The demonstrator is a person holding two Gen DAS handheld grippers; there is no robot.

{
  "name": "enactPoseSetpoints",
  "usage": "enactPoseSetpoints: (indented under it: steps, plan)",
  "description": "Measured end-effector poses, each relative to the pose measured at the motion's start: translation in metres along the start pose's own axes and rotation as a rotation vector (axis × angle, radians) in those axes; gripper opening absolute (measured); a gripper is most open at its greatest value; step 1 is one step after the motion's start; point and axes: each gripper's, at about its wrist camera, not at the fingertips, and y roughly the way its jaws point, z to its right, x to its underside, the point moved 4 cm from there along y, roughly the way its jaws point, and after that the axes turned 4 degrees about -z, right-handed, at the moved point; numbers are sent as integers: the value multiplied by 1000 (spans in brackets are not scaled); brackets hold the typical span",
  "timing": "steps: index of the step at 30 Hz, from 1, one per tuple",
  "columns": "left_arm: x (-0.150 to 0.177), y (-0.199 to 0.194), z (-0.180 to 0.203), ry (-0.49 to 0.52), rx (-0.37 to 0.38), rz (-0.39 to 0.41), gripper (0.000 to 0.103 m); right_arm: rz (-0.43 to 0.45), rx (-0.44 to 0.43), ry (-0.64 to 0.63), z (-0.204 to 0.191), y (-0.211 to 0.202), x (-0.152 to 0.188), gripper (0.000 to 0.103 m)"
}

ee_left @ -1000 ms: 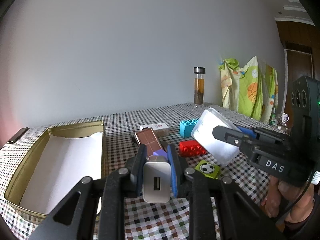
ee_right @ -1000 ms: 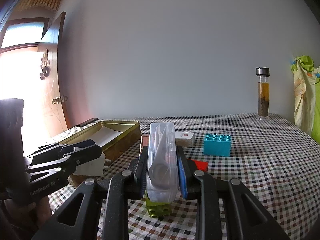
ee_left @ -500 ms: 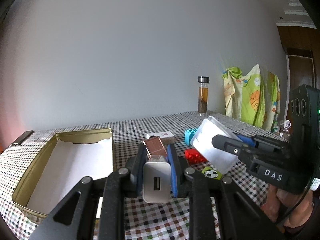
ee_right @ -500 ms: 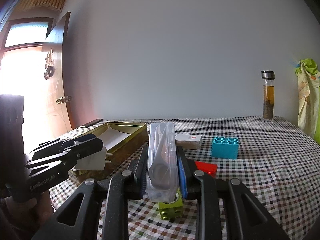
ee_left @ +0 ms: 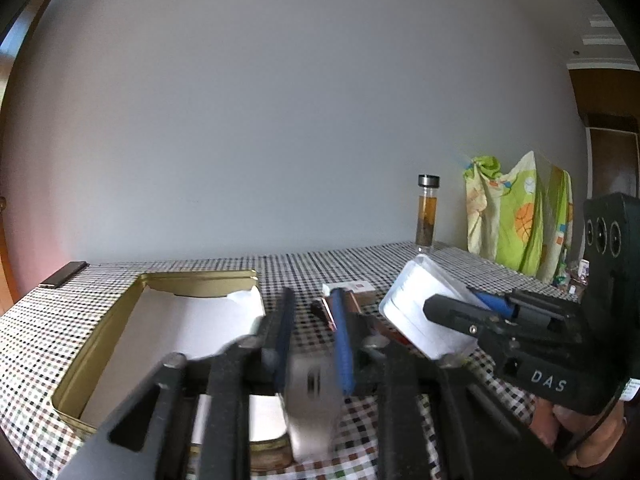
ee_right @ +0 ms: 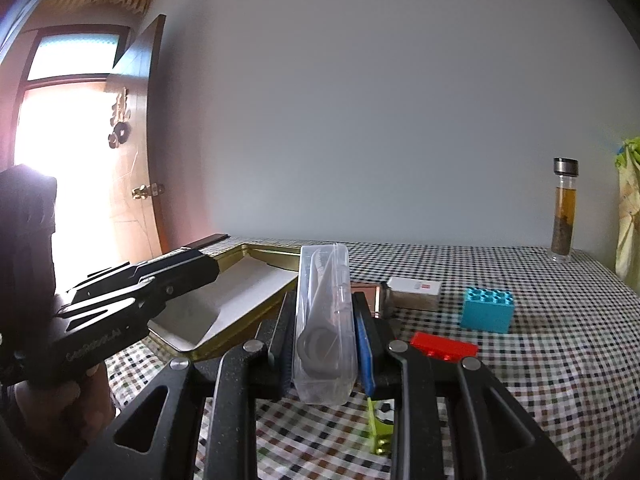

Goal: Organize rigid objects

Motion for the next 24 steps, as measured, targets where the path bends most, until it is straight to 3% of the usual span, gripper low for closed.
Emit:
enactPoseSetpoints:
  steps: [8,11,12,13,15,20,24]
  plan:
    - [1,1,-20,-34,-26,0,8,-5,-14,-30,-12,7,-6,28]
    - [-2,-10,-32,-27,-95,42,10,1,-9,-16,-9,6,-7,28]
    - [-4,-14,-39,-45,-104,60,19,6,-8,-3,-8,4,-7,28]
    - [-5,-18,-48,-75,-122,83,37,16,-10,4,-8,2,-8,28]
    - [-6,-22,-63,-130,-190,117,60,24,-11,9,-8,0,-3,28]
    - [-1,-27,-65,-109,-208,131,61,26,-11,27,-4,-4,0,28]
    - [1,-30,-63,-78,-214,120,80,-2,-26,39,-3,6,4,28]
